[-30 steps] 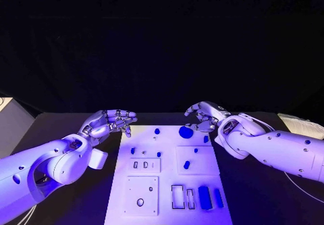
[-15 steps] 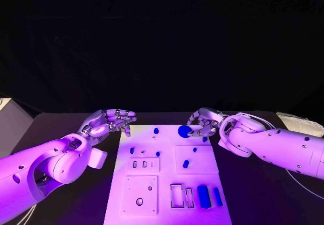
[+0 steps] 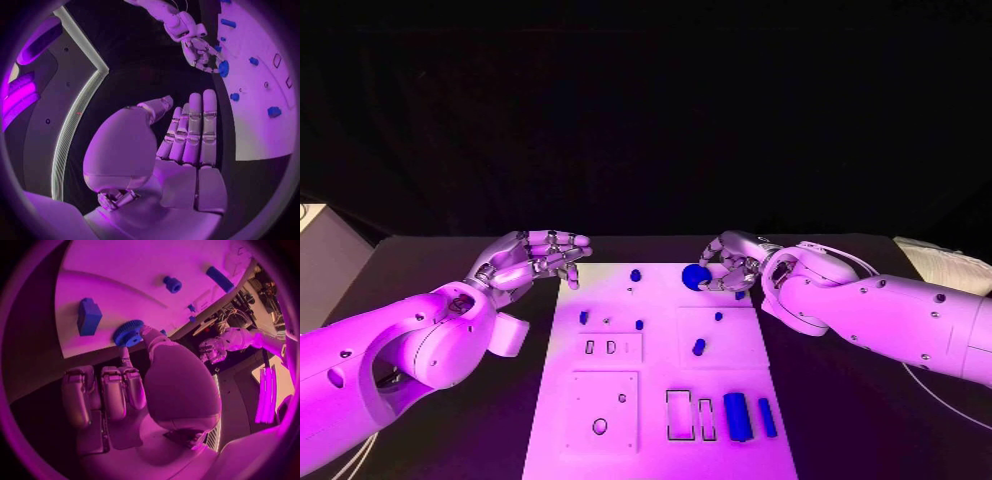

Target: Assemble the parts on the task board

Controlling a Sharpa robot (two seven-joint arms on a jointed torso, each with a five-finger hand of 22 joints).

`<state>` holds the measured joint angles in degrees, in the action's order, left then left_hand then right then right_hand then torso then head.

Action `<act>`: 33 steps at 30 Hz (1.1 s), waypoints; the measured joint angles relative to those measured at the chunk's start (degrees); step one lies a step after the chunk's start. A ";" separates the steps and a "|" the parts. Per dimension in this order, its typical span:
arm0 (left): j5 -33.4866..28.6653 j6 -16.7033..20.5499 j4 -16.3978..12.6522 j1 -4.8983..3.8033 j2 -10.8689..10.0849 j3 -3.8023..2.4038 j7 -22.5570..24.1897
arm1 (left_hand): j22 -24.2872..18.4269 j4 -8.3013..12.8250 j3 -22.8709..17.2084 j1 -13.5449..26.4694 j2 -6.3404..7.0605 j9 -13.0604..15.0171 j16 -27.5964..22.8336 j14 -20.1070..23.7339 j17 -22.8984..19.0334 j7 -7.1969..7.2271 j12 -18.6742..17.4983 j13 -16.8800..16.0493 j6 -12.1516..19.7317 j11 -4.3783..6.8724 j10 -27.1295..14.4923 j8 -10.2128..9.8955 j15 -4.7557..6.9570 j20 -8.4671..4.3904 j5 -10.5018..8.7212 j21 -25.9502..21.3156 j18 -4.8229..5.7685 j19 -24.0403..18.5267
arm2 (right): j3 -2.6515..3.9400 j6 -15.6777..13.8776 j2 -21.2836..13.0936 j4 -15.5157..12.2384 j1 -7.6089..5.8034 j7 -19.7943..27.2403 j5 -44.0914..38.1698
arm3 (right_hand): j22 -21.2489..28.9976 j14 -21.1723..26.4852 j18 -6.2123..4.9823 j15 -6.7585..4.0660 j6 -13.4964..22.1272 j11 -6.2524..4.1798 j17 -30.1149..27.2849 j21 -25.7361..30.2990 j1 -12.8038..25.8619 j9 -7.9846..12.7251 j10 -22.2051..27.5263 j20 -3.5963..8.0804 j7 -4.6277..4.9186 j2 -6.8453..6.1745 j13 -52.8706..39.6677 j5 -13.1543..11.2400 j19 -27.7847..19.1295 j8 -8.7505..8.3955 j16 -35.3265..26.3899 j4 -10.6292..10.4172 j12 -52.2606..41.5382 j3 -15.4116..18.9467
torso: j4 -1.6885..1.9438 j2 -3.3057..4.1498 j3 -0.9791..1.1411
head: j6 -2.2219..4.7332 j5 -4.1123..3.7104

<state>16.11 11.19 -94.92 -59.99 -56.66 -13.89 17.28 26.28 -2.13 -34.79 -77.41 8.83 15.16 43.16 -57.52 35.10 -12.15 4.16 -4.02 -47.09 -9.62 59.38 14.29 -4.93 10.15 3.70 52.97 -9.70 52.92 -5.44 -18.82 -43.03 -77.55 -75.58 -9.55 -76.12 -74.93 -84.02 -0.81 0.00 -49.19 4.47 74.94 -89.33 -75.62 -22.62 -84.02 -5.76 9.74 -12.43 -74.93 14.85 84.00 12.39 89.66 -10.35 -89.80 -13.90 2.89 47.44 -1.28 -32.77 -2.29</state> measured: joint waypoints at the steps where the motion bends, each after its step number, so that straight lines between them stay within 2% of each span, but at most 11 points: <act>1: 0.03 -0.02 -0.01 0.00 0.00 0.00 0.00 | 0.00 0.00 0.00 0.00 0.00 0.00 0.00 0.00 0.00 0.00 0.00 0.00 0.00 0.00 0.00 0.00 0.00 0.00 0.00 0.00 0.00 0.00 | -0.02 -0.16 0.05 0.09 0.04 -0.14 -0.12 | 0.00 0.00 0.00 0.00 0.00 0.00 0.00 -0.02 0.00 -0.05 0.00 0.00 0.00 0.00 0.00 0.00 0.00 0.00 0.00 0.00 0.00 0.00 | 0.00 0.01 0.00 | -0.04 0.01; 10: 0.23 -0.18 -0.07 0.00 -0.07 0.00 -0.03 | 0.00 0.00 0.00 0.00 0.00 0.00 0.00 0.00 0.01 0.00 0.00 0.00 0.00 0.00 0.00 0.00 0.00 0.00 0.00 0.00 0.00 0.00 | 0.00 -0.97 0.93 0.25 0.05 -0.94 -0.83 | 0.01 0.00 0.00 0.00 0.00 0.00 -0.01 -0.01 0.00 -0.07 0.00 0.00 0.00 0.00 0.01 0.00 0.00 0.00 0.00 0.00 0.00 0.00 | -0.02 0.02 0.11 | -0.29 0.09; 23: 0.38 -0.53 -0.06 0.00 -0.09 0.00 -0.10 | 0.00 0.00 0.00 0.00 0.00 -0.01 0.00 0.00 0.01 0.00 0.00 0.00 0.00 0.00 0.00 0.00 0.00 0.00 0.00 0.00 0.00 0.00 | -0.10 -1.34 2.04 0.93 0.05 -1.66 -1.28 | 0.02 0.00 0.00 0.00 0.00 0.00 -0.01 0.01 -0.23 -0.07 0.01 0.00 0.00 0.22 0.02 0.00 0.00 0.00 -0.01 0.00 0.00 0.00 | 0.01 0.01 0.11 | -0.40 0.09; 26: 0.40 -0.62 -0.06 0.00 -0.09 0.00 -0.12 | 0.00 0.00 0.00 0.00 0.00 -0.01 0.00 0.00 0.01 0.00 0.00 0.00 0.00 0.00 0.00 0.00 0.00 0.00 0.00 0.00 0.00 0.00 | -0.11 -1.39 2.17 0.89 0.05 -1.77 -1.38 | 0.02 0.00 0.00 0.00 -0.36 0.00 -0.02 0.01 -1.37 -0.17 0.01 0.00 -0.35 1.37 0.02 -0.37 0.00 0.26 -0.01 0.19 0.00 -0.20 | 0.02 0.01 0.09 | -0.40 0.09; 28: 0.41 -0.68 -0.06 0.00 -0.11 0.00 -0.14 | -0.01 0.00 0.00 0.00 0.00 -0.01 0.00 0.00 0.01 0.00 0.00 0.00 0.00 0.00 0.00 0.00 0.00 0.00 0.00 0.00 0.00 0.00 | -0.11 -1.39 2.20 0.85 0.05 -1.84 -1.51 | 0.02 0.00 0.00 0.00 -1.30 0.00 -0.02 0.01 -2.85 -0.18 0.01 0.00 -0.44 1.86 0.02 -1.57 0.00 0.67 -0.01 0.79 0.00 -2.04 | 0.02 0.01 0.08 | -0.40 0.09; 29: 0.42 -0.71 -0.06 0.00 -0.12 0.00 -0.15 | 0.00 0.00 0.00 0.00 0.00 -0.01 0.00 0.00 0.01 0.00 0.00 0.00 0.00 0.00 0.00 0.00 0.00 -0.01 0.00 0.05 0.00 -0.01 | -0.11 -1.39 2.21 0.84 0.05 -1.87 -1.59 | 0.02 0.00 -0.01 0.00 -1.40 0.00 -0.02 -0.02 -3.11 -0.17 0.01 0.00 -0.34 1.66 0.02 -1.69 0.00 0.66 -0.01 0.96 0.00 -2.77 | 0.02 0.01 0.08 | -0.43 0.09; 33: 0.44 -0.80 -0.06 0.00 -0.18 0.00 -0.20 | 0.00 0.00 0.00 0.00 0.00 0.04 0.00 0.00 -0.06 0.00 0.00 0.00 0.00 0.00 0.00 0.00 0.00 -0.21 0.00 0.23 -0.01 -0.21 | -0.06 -1.37 2.21 0.78 0.04 -1.98 -2.13 | 0.03 0.00 -0.01 0.00 -2.16 0.00 -0.02 -0.21 -4.47 0.34 0.01 0.00 -0.45 1.12 0.03 0.06 0.00 0.34 -0.01 2.11 0.00 -6.50 | -0.02 0.01 0.08 | -0.49 0.04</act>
<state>16.55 10.39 -94.98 -59.99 -56.84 -13.89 17.08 26.28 -2.13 -34.79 -77.41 8.83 15.21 43.16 -57.52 35.04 -12.15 4.16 -4.02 -47.09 -9.63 59.39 14.29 -4.93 9.94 3.70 53.20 -9.70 52.70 -5.51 -20.19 -40.82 -76.77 -75.54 -11.53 -78.26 -74.91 -84.02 -0.81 -0.01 -51.35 4.47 74.92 -89.53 -80.10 -22.28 -84.01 -5.76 9.29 -11.31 -74.90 14.91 84.00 12.73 89.65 -8.23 -89.80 -20.41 2.87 47.45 -1.20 -33.26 -2.24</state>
